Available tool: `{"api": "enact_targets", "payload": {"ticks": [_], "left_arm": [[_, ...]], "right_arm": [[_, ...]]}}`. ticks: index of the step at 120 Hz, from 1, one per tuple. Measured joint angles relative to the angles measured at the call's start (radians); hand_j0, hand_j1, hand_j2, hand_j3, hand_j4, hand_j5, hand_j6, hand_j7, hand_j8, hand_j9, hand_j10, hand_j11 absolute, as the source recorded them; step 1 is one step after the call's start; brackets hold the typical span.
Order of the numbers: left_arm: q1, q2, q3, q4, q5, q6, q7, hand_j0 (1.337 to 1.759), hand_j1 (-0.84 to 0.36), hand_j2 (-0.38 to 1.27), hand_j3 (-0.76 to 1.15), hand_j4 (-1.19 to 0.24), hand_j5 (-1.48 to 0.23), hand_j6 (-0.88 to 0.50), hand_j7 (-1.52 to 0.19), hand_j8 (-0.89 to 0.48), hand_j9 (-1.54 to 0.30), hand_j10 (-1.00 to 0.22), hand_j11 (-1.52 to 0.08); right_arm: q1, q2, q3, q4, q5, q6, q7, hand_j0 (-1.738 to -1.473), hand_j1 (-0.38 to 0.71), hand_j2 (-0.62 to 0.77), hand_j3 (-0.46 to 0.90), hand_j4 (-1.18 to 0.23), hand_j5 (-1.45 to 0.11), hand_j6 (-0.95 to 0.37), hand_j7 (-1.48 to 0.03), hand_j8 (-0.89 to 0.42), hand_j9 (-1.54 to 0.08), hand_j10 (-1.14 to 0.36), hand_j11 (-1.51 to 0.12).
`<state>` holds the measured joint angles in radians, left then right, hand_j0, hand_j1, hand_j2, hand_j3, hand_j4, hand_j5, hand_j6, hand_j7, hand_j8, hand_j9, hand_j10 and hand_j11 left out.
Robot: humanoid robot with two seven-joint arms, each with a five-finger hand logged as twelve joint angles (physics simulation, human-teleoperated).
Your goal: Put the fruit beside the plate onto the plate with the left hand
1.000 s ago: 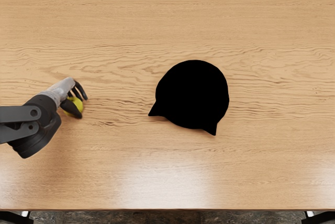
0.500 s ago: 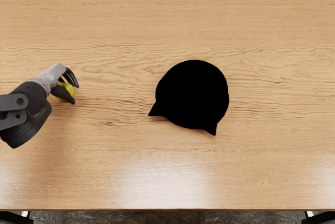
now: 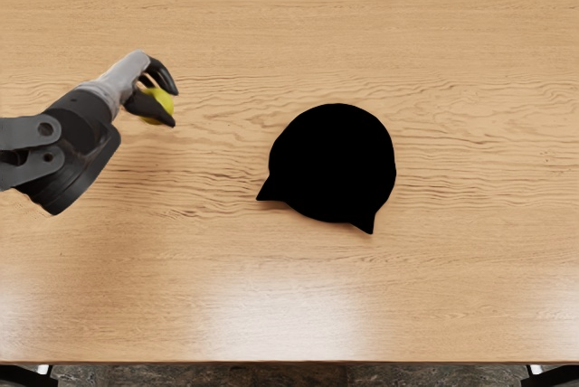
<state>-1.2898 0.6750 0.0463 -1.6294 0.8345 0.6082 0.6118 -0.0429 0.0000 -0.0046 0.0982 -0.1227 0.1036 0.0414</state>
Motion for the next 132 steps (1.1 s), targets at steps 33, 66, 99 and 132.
{"api": "enact_targets", "payload": {"ticks": [33, 66, 99, 132], "left_arm": [[-0.031, -0.089, -0.071, -0.020, 0.003, 0.000, 0.000, 1.647, -0.36, 0.42, 0.00, -0.79, -1.16, -0.46, -1.12, -0.34, -1.11, -0.47, -1.12], [-0.049, -0.165, -0.095, -0.059, 0.015, 0.000, 0.000, 1.647, -0.34, 0.42, 0.00, -0.79, -1.17, -0.46, -1.13, -0.35, -1.12, -0.48, -1.12], [-0.065, -0.235, -0.120, -0.084, 0.023, 0.001, 0.001, 1.647, -0.34, 0.42, 0.00, -0.80, -1.16, -0.47, -1.13, -0.35, -1.12, -0.48, -1.13], [-0.047, -0.313, -0.122, -0.095, 0.048, 0.002, 0.001, 1.646, -0.37, 0.46, 0.00, -0.81, -1.15, -0.46, -1.13, -0.32, -1.13, -0.46, -1.13]], "right_arm": [[0.000, 0.000, 0.000, 0.000, 0.000, 0.000, 0.000, -1.658, -0.31, -0.01, 0.00, -0.04, -0.05, -0.04, -0.05, -0.04, -0.05, -0.04, -0.05], [0.000, 0.000, 0.000, 0.000, 0.000, 0.000, 0.000, -1.658, -0.31, -0.01, 0.00, -0.04, -0.05, -0.04, -0.05, -0.04, -0.05, -0.04, -0.05], [0.000, 0.000, 0.000, 0.000, 0.000, 0.000, 0.000, -1.658, -0.31, -0.01, 0.00, -0.04, -0.05, -0.04, -0.05, -0.04, -0.05, -0.04, -0.05], [0.000, 0.000, 0.000, 0.000, 0.000, 0.000, 0.000, -1.658, -0.31, -0.01, 0.00, -0.04, -0.05, -0.04, -0.05, -0.04, -0.05, -0.04, -0.05]]}}
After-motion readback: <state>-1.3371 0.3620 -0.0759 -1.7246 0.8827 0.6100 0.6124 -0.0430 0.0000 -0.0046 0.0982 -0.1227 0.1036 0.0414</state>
